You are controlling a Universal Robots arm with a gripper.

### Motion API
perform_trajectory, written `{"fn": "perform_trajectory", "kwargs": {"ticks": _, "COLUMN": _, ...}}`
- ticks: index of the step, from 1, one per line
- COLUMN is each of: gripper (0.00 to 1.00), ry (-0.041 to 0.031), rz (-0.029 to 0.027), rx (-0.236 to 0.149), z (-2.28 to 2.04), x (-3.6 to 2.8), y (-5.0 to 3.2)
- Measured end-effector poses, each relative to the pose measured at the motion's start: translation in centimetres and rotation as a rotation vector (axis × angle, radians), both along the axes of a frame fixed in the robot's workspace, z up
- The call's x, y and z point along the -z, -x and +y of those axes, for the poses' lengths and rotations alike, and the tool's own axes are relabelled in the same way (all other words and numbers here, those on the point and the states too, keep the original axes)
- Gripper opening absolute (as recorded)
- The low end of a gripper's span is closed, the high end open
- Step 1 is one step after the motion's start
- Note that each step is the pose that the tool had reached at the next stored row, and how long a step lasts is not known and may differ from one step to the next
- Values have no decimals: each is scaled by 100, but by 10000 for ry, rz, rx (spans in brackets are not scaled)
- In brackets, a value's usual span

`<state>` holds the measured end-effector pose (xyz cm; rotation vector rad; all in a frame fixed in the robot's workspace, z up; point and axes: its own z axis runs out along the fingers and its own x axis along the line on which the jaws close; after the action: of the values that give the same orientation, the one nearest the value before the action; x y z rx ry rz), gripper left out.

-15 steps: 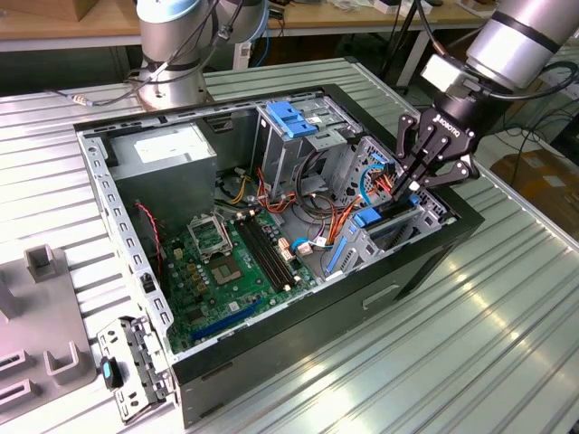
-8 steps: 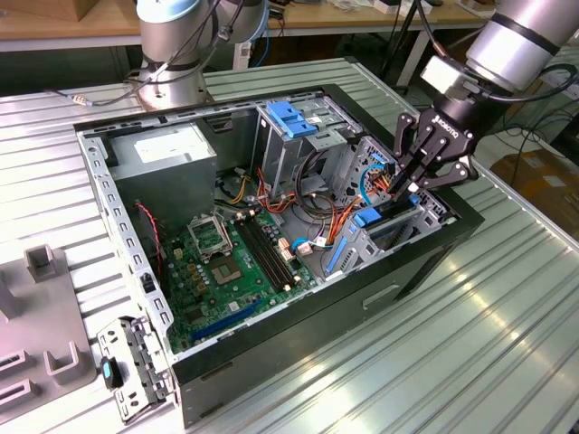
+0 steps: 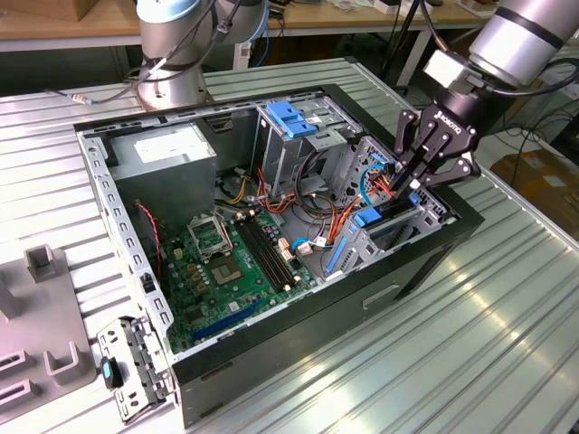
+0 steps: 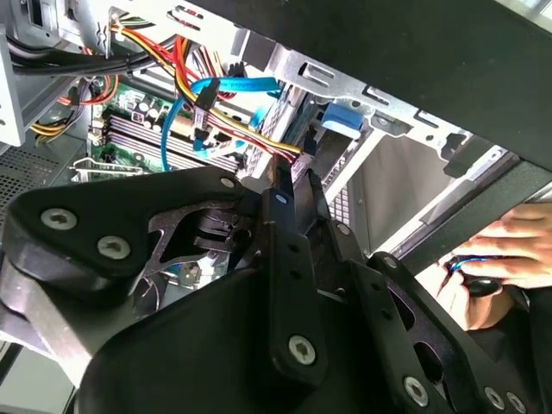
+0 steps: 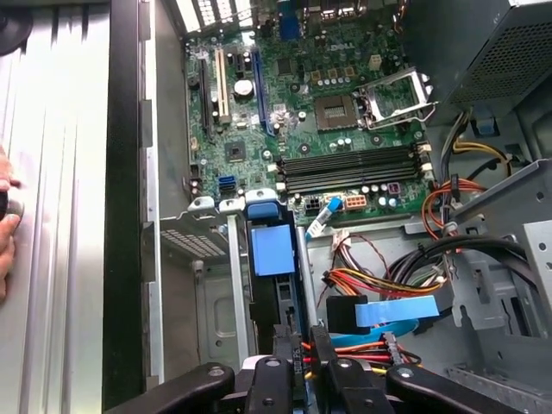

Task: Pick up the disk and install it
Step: 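Insert the first disk wire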

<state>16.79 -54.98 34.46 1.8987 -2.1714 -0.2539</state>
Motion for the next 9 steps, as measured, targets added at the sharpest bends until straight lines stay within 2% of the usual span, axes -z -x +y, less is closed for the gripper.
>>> {"fn": "perform_trajectory", "kwargs": {"ticks": 3, "gripper": 24, "ry": -4, "rz": 0, "rx": 0, "z": 1, "x": -34, "y": 0}}
{"fn": "perform_trajectory", "kwargs": {"ticks": 4, "gripper": 24, "ry": -13, "rz": -73, "rx": 0, "z": 1, "x": -38, "y": 0}}
{"fn": "perform_trajectory", "kwargs": {"ticks": 5, "gripper": 24, "ry": -11, "rz": -258, "rx": 0, "z": 1, "x": -40, "y": 0}}
{"fn": "perform_trajectory", "kwargs": {"ticks": 6, "gripper": 24, "ry": -14, "rz": -477, "rx": 0, "z": 1, "x": -40, "y": 2}}
{"fn": "perform_trajectory", "kwargs": {"ticks": 7, "gripper": 24, "ry": -14, "rz": -636, "rx": -1, "z": 0, "x": -61, "y": 13}}
{"fn": "perform_trajectory", "kwargs": {"ticks": 9, "gripper": 24, "ry": -29, "rz": -744, "rx": 0, "z": 0, "x": -94, "y": 30}}
